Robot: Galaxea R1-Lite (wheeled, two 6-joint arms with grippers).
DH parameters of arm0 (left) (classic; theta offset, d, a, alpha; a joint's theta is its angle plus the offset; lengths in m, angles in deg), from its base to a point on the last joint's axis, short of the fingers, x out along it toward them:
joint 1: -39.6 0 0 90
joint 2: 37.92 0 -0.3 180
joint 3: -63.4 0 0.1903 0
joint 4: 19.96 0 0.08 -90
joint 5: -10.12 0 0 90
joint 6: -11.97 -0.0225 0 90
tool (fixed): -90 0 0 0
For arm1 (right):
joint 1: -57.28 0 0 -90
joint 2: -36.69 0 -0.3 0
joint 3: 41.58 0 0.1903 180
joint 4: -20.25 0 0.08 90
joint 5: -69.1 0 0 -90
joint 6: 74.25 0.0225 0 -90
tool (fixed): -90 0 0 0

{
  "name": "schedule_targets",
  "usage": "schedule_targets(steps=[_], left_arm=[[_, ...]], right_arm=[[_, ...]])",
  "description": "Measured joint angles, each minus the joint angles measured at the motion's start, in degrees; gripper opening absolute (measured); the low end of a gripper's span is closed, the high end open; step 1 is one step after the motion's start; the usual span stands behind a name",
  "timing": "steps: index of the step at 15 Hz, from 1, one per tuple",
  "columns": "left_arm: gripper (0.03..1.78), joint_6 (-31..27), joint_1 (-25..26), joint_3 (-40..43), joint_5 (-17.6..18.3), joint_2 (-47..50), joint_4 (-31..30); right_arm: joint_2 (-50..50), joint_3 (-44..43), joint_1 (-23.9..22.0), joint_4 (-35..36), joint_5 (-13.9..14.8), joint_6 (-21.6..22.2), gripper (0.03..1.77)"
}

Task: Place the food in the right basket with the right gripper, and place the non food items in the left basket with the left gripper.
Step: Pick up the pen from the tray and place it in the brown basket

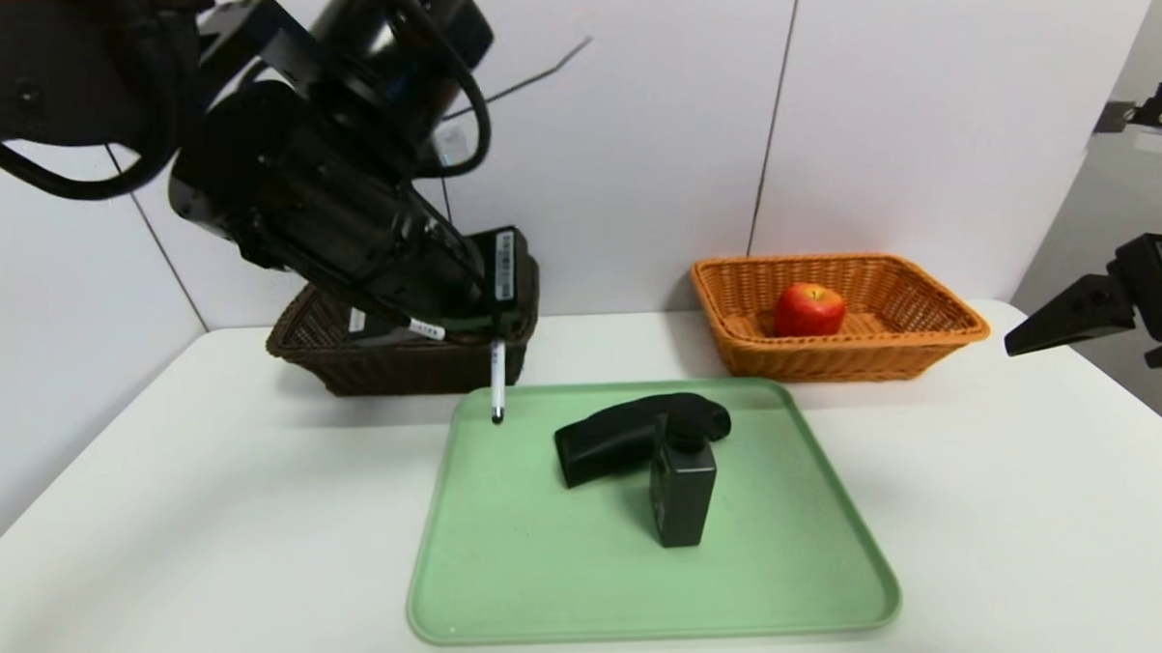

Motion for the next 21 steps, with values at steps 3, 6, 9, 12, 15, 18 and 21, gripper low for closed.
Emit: schedule_targets(steps=[3,6,9,12,15,18,21], left_arm=[[0.06,-0.5,6.34,0.0,-0.69,1.15,-6.36],[0.06,-0.83,12.37,0.37,-1.49,0.21,-12.18],[0.06,-0.85,16.29,0.56,-2.45,-2.49,-16.54],[0.06,-0.87,19.07,0.61,-4.57,-6.49,-19.87],[0.06,-1.02,21.49,0.52,-5.38,-10.84,-23.48],[0.06,-1.71,24.2,0.45,-5.4,-14.48,-24.94],[0.06,-3.32,26.17,0.43,-5.32,-16.91,-25.0]], right_arm=[[-0.34,0.38,0.0,-0.06,-0.05,-0.01,1.7],[-0.98,0.9,-0.02,-0.06,-0.09,-0.01,1.7],[-1.63,1.15,-0.09,-0.09,-0.11,0.05,1.7],[-2.02,1.4,-0.11,0.11,-0.09,-0.09,1.7],[-2.11,1.4,-0.11,0.21,-0.02,-0.37,1.7],[-1.91,1.26,-0.16,1.4,-0.02,-1.22,1.7],[-1.55,1.29,-0.2,2.54,-0.02,-1.61,1.7]])
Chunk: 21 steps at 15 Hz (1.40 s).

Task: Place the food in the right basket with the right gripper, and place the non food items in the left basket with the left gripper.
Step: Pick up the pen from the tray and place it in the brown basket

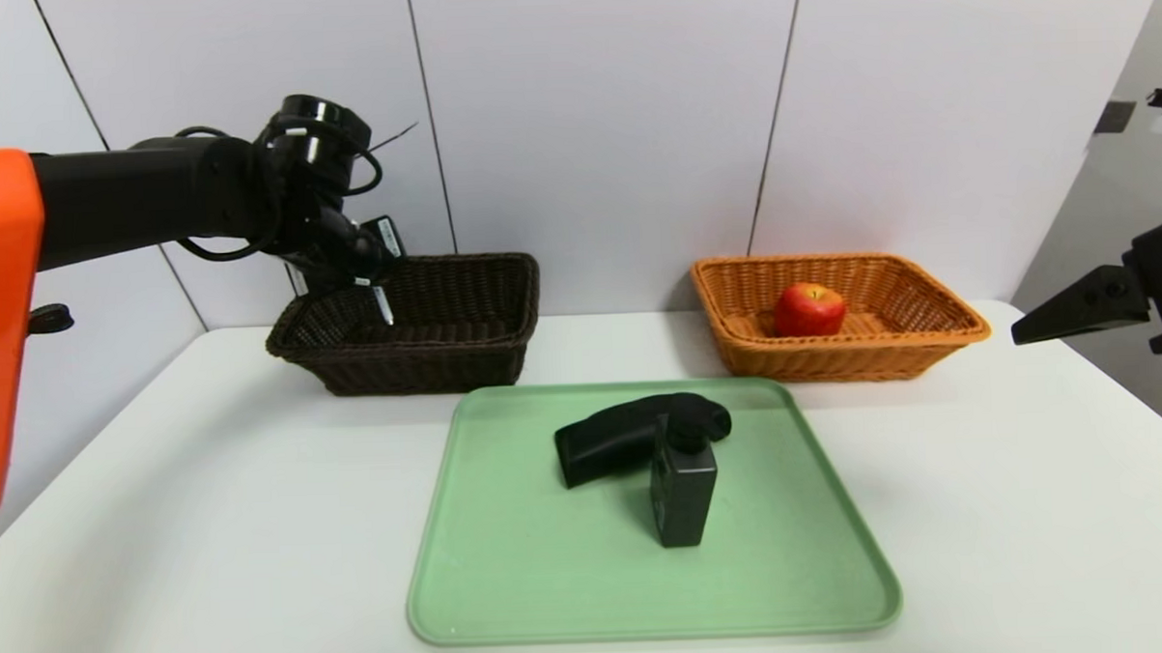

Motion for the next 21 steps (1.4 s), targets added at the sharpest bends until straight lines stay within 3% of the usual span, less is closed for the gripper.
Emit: schedule_targets(steps=[5,14,15,18,21], left_arm=[[0.06,-0.16,0.41,-0.11,0.11,-2.3,-0.99],[0.06,0.11,0.56,-0.23,0.29,-3.66,-0.22],[0.15,0.2,0.56,-0.22,0.29,-3.66,0.12],[0.65,0.17,0.67,-0.17,0.22,-3.68,0.44],[0.99,0.11,0.67,-0.17,0.11,-3.52,0.39]], right_arm=[[1.07,0.24,0.06,2.85,-1.83,-1.46,1.7],[1.97,0.22,0.0,3.02,-1.63,-2.04,1.7],[1.99,0.22,0.0,3.0,-1.63,-2.01,1.7],[2.07,0.22,0.01,3.02,-1.66,-2.01,1.7],[2.29,0.22,0.01,3.06,-1.66,-2.01,1.7]])
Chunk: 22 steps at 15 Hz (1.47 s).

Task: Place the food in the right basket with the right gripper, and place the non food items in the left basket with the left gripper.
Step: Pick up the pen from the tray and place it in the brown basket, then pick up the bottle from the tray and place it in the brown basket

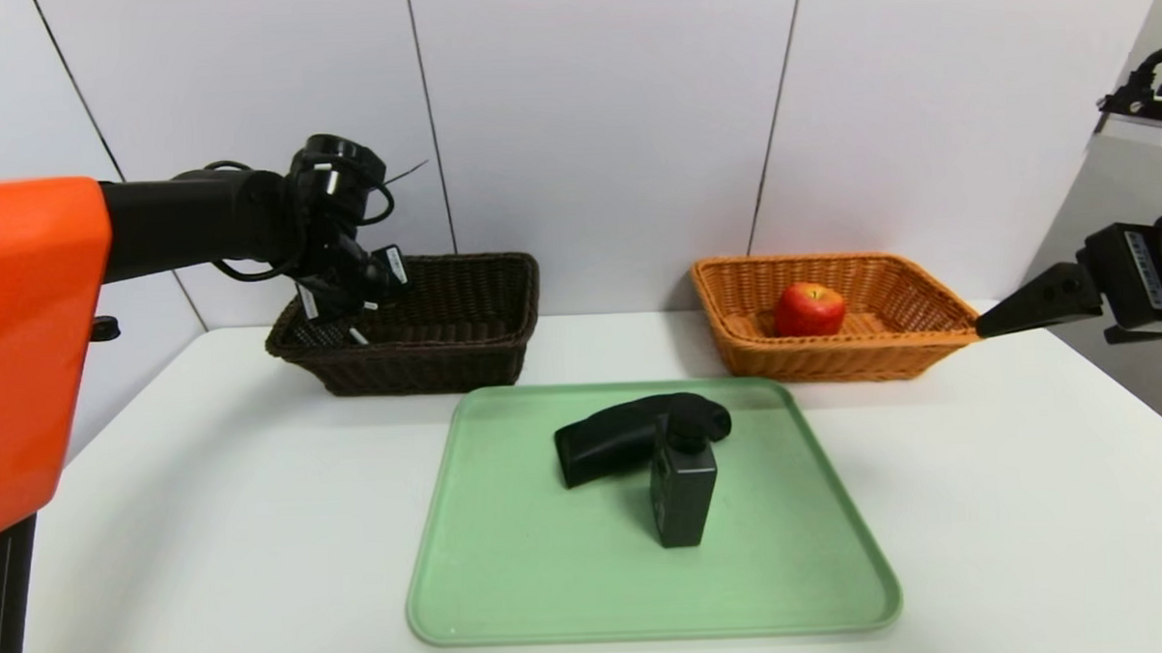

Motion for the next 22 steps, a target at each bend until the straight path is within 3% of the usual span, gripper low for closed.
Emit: schedule_targets(steps=[6,11,15,22], left_arm=[[1.38,-2.95,-1.9,-0.02,-0.2,7.91,3.34],[1.53,-4.35,-10.8,0.88,-2.18,20.75,14.95],[1.6,-2.17,-19.21,8.27,-2.84,30.73,20.85],[1.66,0.17,-20.41,25.49,-3.94,45.01,20.85]], right_arm=[[-0.61,-0.22,0.02,-0.06,0.2,0.0,1.7],[-2.62,-2.65,0.49,-0.23,0.77,-0.05,1.7],[-5.88,-2.73,0.79,-0.78,1.29,-0.29,1.7],[-20.59,5.68,0.74,-0.34,2.15,0.23,1.7]])
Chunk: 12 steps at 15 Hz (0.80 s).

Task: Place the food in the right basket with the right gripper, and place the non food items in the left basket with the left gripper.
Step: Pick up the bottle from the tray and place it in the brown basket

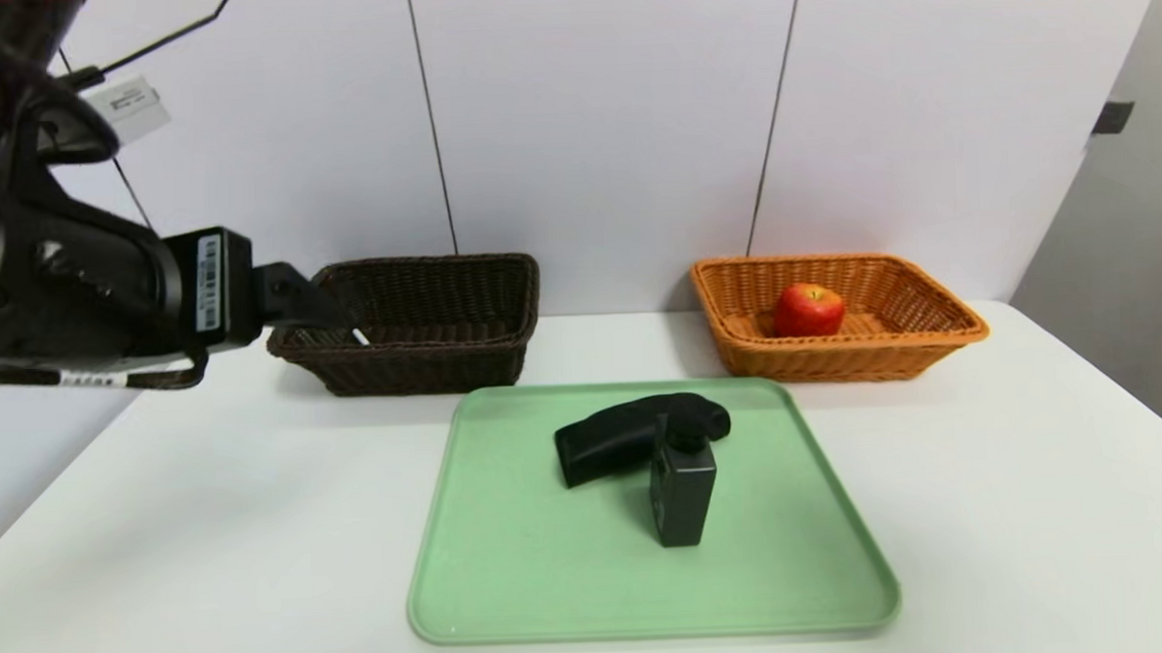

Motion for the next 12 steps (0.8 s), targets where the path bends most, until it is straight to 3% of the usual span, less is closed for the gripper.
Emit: schedule_targets(steps=[3,5,7,10,12], left_arm=[[1.67,0.16,2.62,13.24,1.78,6.57,-2.46],[1.67,0.13,6.02,21.75,3.0,11.23,-7.2],[1.68,0.22,10.01,26.2,3.46,14.59,-10.12],[1.69,-0.02,11.95,30.4,3.57,17.37,-10.57],[1.69,-0.2,12.17,34.0,3.52,18.59,-11.73]], right_arm=[[-4.78,7.06,1.49,2.38,-0.63,-0.09,1.7],[-6.21,12.46,6.52,8.96,-0.82,-0.06,1.7],[-6.42,19.93,11.02,17.2,-0.68,-0.23,1.7],[-3.01,27.37,16.12,29.35,-0.44,-0.01,1.7],[-0.43,29.77,19.4,32.23,-0.46,1.04,1.7]])
